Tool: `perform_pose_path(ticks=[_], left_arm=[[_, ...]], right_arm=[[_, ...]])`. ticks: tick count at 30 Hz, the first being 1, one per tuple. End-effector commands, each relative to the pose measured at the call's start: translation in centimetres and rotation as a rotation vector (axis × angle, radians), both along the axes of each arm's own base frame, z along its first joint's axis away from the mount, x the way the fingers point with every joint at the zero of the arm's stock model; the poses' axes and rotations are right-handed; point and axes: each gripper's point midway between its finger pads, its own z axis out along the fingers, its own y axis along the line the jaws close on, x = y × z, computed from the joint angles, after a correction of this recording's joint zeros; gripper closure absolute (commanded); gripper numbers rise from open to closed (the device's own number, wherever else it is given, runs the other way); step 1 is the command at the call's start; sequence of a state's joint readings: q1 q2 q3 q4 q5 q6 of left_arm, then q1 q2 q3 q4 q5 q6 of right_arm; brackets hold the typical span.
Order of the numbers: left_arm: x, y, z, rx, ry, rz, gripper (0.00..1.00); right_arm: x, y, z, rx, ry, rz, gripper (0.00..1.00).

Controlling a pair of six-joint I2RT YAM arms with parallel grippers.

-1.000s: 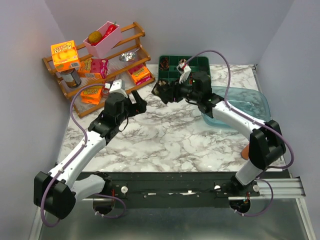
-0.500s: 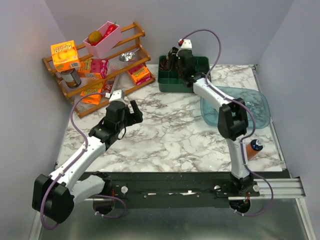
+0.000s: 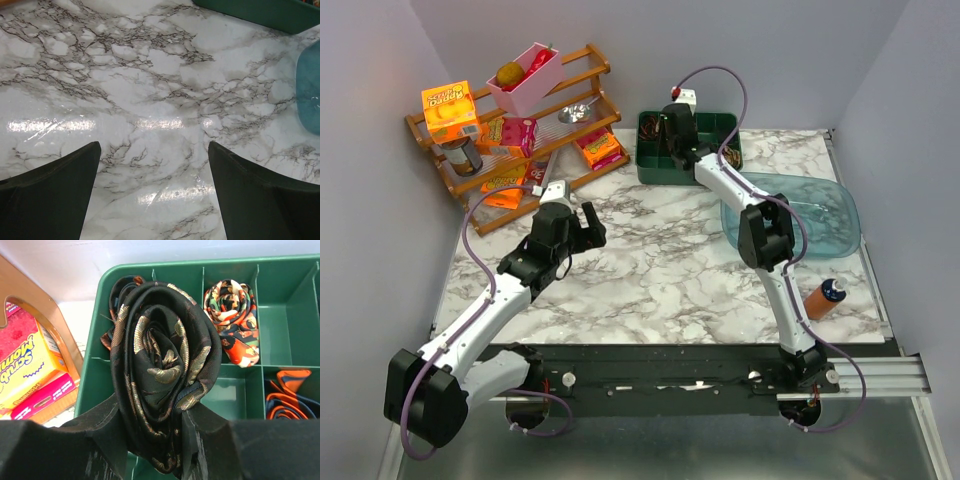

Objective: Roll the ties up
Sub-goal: Place the tie in the storage box.

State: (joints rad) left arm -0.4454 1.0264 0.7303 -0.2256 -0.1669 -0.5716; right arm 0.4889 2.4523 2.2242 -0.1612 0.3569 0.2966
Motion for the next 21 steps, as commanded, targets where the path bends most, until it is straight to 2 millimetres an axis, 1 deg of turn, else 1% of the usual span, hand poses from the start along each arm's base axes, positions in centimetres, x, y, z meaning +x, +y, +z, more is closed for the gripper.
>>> perform_pose_path(ticks=[1,6,10,14,16,17,19,20,21], left_arm=[[-0.1,-0.6,0.8,-0.010,-0.021,-0.043,0.01],[-0.3,-1.0,1.3,-0.018,-0.026,-0.068,0.01],[-0.3,-0.9,1.6,-0.019,-0.034,-0.068,0.01],[-0.2,-0.8,1.5,-0.017,-0.037,-0.060,0.01],[-0.2,-1.0,1.1,-0.019,-0.028,-0.066,0.01],[-0.1,-1.2,1.2,-0.025,-0.032,-0.069,0.01],[0.0,-1.4,1.0,-0.028,-0.021,-0.077,0.01],[0.1,-1.5,1.0,-0.031,-0.025,-0.079,0.01],[0.1,-1.5,0.9,-0.033,-0.024,-0.079,0.02]], right_arm=[[-0.3,-0.3,1.1,0.024,0.033,-0.008,0.99],[-0.3,-0.4,0.8,0.025,0.063,-0.022,0.99],[-0.1,-1.1,0.6,0.036,0.071,-0.024,0.99],[-0.4,-2.2,0.8,-0.050,0.061,-0.019,0.99],[-0.5,-2.5,0.0,-0.082,0.072,-0.023,0.99],[-0.8,-3.0,-1.4,-0.109,0.097,-0.032,0.99],[-1.1,-3.8,-2.1,-0.124,0.119,-0.061,0.99],[-1.1,-4.0,-1.8,-0.114,0.113,-0.073,0.99],[-1.2,-4.0,-2.2,-0.114,0.118,-0.072,0.99]])
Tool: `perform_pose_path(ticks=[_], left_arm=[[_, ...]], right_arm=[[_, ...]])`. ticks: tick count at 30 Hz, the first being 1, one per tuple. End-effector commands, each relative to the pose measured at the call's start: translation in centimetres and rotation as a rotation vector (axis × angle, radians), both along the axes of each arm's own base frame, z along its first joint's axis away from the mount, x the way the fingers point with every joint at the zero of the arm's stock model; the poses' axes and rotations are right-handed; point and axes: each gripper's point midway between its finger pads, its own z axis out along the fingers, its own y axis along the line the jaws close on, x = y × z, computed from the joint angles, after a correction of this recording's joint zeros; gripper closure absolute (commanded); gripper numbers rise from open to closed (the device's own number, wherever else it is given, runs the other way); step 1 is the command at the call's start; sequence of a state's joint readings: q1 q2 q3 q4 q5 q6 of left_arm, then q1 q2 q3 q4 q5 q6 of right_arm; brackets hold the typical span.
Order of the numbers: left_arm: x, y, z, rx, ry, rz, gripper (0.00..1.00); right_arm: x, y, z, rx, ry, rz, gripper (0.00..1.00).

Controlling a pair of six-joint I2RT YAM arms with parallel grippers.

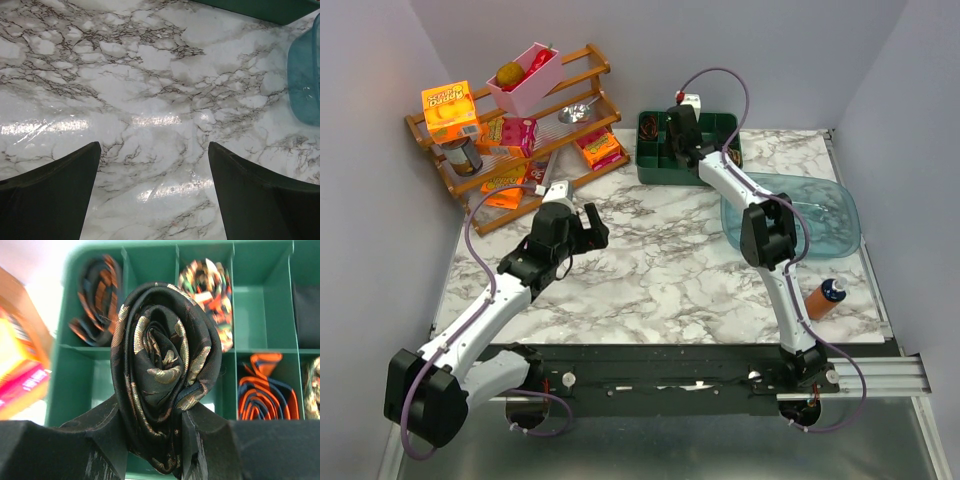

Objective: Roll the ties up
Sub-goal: Place the tie in the storage box.

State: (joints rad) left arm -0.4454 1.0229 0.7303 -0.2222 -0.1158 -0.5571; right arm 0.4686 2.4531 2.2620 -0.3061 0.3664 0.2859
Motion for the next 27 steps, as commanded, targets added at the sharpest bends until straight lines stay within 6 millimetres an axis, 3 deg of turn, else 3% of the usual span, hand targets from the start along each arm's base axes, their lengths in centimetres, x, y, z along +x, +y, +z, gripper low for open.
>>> perform_pose_path(ticks=[1,8,12,13,14,16,23,27], left_arm=[[0.5,-0.9,0.8,-0.025,-0.028,-0.031,0.01],[0.5,-1.1,0.5,-0.034,-0.021,-0.041,0.02],[0.4,-1.6,0.2,-0.042,-0.012,-0.057,0.02],[0.4,-1.6,0.2,-0.045,-0.012,-0.061,0.02],[0.5,-1.7,0.4,-0.052,-0.017,-0.062,0.02],[0.5,-1.9,0.3,-0.056,-0.015,-0.070,0.01],[0.5,-2.2,0.9,-0.063,-0.022,-0.086,0.01],[0.4,-2.3,1.3,-0.064,-0.029,-0.094,0.01]], right_arm=[[-0.4,-2.0,-1.0,-0.050,0.023,-0.047,0.99],[-0.1,-2.0,-1.1,-0.041,0.035,-0.038,0.99],[0.0,-0.6,-1.3,-0.024,0.051,0.042,0.99],[0.0,-0.3,-2.4,-0.027,0.075,0.055,0.99],[0.4,0.2,-1.1,-0.006,0.056,0.066,0.99],[0.0,0.5,-2.1,-0.005,0.105,0.084,0.99],[-0.7,-0.1,-3.0,0.018,0.148,0.050,0.99],[-1.5,0.0,-4.8,0.110,0.238,0.052,0.99]])
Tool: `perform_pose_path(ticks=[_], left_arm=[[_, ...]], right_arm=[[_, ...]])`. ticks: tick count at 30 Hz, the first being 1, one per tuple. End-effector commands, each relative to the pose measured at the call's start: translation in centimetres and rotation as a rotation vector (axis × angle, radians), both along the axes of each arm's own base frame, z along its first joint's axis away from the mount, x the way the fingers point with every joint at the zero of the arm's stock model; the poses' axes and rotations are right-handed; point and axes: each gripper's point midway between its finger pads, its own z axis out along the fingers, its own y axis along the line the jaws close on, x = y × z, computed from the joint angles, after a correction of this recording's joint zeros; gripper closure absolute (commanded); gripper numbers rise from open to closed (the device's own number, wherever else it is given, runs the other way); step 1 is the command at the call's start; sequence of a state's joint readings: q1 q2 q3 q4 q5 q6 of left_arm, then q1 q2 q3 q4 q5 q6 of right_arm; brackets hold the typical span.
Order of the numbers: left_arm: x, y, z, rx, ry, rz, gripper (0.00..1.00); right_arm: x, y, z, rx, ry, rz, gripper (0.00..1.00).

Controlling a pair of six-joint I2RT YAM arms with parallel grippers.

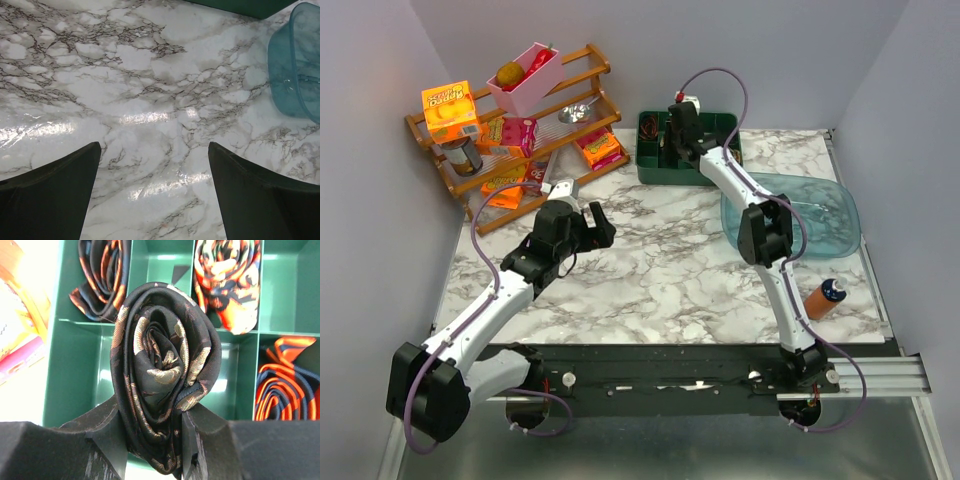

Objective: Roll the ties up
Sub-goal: Place the tie in the storage box.

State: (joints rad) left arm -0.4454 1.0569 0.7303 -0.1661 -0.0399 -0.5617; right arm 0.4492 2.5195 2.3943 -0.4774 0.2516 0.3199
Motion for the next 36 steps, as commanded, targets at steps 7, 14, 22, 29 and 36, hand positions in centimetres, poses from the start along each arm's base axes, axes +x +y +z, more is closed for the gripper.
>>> perform_pose_path(ticks=[7,14,22,29,36], left_arm=[[-0.2,-0.4,1.5,-0.020,-0.036,-0.033,0.01],[-0.3,-0.2,1.4,-0.008,-0.035,-0.027,0.01],[-0.1,-0.6,0.8,-0.011,-0.019,-0.042,0.01],[0.0,-0.7,0.6,-0.008,-0.017,-0.044,0.01],[0.2,-0.8,0.5,-0.001,-0.015,-0.047,0.01]], right_arm=[[-1.8,-0.4,-4.7,0.125,0.213,-0.025,0.99],[-3.0,-0.3,-6.3,0.120,0.277,-0.014,0.99],[-7.2,-0.8,-9.1,0.059,0.413,0.017,0.99],[-10.1,-1.1,-8.2,-0.051,0.406,0.028,0.99],[-9.9,-0.8,-6.6,-0.067,0.358,0.078,0.69]])
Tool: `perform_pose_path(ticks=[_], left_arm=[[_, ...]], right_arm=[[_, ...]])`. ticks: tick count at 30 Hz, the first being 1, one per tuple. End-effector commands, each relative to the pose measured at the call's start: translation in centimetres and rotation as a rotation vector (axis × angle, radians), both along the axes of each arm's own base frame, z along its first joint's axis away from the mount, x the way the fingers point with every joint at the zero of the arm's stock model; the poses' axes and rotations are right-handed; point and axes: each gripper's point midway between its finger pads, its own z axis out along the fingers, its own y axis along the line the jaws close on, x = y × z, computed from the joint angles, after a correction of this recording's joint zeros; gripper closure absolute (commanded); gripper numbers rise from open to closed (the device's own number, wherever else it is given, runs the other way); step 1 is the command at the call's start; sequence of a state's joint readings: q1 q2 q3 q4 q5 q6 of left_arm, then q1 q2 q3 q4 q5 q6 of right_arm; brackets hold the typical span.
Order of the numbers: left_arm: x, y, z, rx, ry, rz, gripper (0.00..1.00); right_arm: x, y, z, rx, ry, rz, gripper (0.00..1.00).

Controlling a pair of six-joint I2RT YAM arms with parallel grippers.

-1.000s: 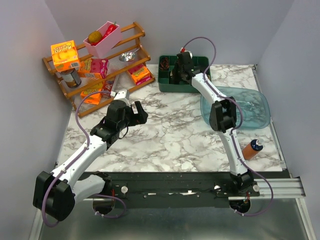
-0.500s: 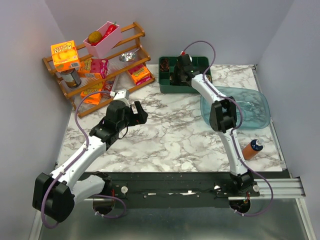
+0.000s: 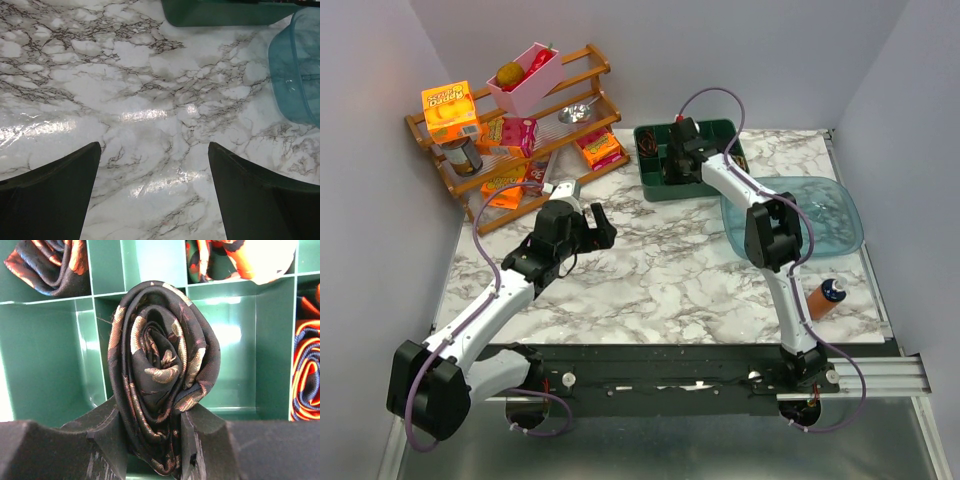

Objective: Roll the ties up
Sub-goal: Place the tie in the storage box.

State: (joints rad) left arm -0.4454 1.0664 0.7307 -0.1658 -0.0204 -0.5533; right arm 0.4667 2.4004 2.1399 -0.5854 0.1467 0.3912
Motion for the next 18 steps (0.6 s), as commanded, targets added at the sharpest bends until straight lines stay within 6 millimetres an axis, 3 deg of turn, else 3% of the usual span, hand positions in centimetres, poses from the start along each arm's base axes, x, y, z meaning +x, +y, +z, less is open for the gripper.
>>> perform_pose_path(ticks=[1,6,13,18], left_arm=[[0.3,-0.4,0.7,-0.002,-0.022,-0.025,0.01],[0.3,-0.4,0.6,0.002,-0.019,-0.024,0.01],[0.5,-0.5,0.3,0.005,-0.010,-0.026,0.01],[0.6,-0.7,0.1,-0.001,-0.009,-0.024,0.01]], right_arm=[[-3.0,-0.9,-1.5,-0.068,0.096,0.043,0.64],[-3.3,-0.4,0.1,-0.034,0.066,0.067,0.41],[-4.0,0.5,4.2,0.023,0.013,0.105,0.15],[-3.9,0.2,6.2,0.017,-0.031,0.101,0.11]])
